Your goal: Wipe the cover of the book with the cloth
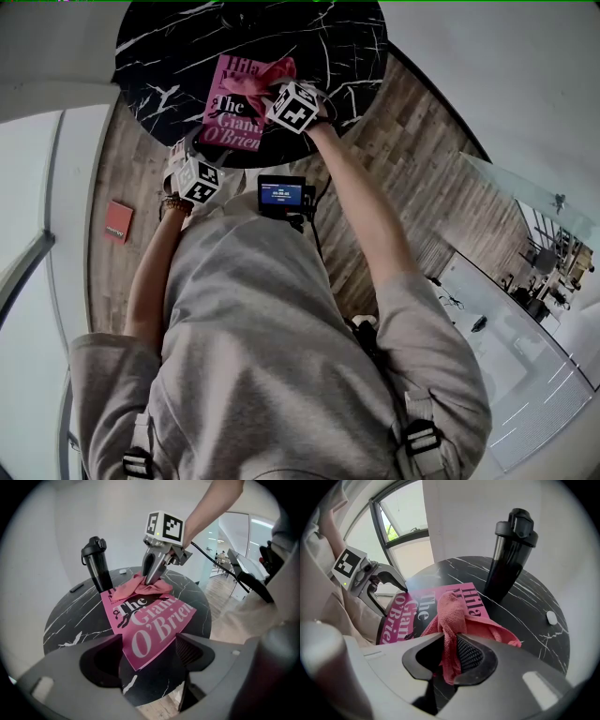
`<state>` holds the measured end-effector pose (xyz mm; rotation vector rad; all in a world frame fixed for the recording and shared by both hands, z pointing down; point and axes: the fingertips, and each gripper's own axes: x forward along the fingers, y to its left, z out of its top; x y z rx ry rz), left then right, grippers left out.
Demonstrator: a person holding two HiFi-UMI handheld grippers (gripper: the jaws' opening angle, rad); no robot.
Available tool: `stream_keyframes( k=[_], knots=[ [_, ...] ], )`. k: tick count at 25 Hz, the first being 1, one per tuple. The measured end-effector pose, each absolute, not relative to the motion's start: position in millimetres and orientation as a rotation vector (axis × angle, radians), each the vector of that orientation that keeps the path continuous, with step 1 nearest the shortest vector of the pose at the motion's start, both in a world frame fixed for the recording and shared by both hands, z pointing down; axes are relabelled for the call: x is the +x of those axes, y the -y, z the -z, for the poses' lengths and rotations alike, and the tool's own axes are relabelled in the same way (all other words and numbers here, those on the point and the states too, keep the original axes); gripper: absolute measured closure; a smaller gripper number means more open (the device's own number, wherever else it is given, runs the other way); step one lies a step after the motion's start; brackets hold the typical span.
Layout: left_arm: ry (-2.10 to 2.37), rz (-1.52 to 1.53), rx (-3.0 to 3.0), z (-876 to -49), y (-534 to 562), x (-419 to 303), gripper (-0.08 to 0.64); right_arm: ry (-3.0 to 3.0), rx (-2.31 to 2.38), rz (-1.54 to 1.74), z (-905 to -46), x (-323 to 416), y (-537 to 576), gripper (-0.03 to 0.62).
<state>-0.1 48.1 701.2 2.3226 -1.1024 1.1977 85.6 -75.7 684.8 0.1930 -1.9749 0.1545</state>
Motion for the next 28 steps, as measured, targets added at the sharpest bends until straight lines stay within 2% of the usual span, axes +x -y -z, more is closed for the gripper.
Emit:
stream_keyframes(
  k=[28],
  knots=[
    [1.102,-1.197,2.330,-701,-48,0,0.211,1.973,-0.013,-0.163,-686,74,-12,0.511]
  ],
)
